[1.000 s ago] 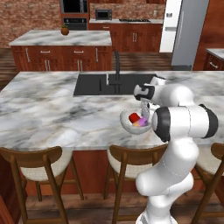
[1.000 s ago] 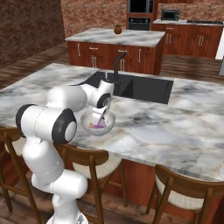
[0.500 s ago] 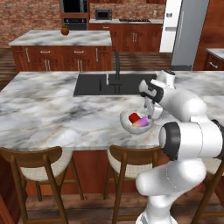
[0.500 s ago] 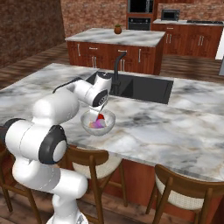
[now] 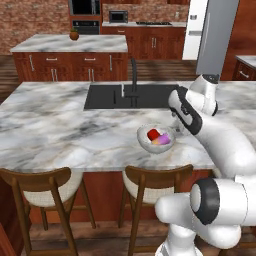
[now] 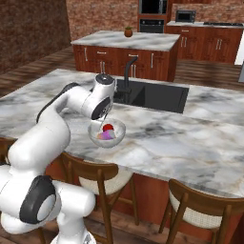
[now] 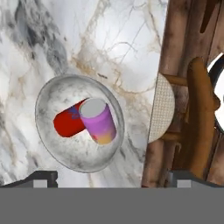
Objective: Open the fridge, grab two sodas, and place both sodas inside the bowl with ice on the dining counter.
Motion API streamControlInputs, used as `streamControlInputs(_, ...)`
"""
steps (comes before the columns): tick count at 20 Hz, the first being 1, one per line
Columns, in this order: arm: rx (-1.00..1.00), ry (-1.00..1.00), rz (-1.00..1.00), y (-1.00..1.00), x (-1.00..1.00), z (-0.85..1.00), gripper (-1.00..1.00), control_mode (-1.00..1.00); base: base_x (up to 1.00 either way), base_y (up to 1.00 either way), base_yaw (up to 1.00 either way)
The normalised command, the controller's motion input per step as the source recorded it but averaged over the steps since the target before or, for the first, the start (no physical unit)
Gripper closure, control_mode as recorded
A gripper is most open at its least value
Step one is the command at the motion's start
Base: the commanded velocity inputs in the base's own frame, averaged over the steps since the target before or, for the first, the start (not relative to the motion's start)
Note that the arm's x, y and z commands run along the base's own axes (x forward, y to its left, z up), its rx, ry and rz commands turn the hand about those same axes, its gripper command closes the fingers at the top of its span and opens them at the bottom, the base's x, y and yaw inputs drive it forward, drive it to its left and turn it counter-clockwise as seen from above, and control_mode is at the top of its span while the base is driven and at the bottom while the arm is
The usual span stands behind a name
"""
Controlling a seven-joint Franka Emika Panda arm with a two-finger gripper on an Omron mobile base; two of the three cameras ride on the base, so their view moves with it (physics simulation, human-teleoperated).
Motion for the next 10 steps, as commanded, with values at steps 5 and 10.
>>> streamControlInputs(5, -0.10, -0.17, 0.01, 0.00, -0.78, 0.49, -1.00, -1.00, 0.00, 0.00, 0.00)
streamControlInputs(10, -0.17, -0.18, 0.12, 0.04, -0.73, 0.38, -1.00, -1.00, 0.00, 0.00, 0.00)
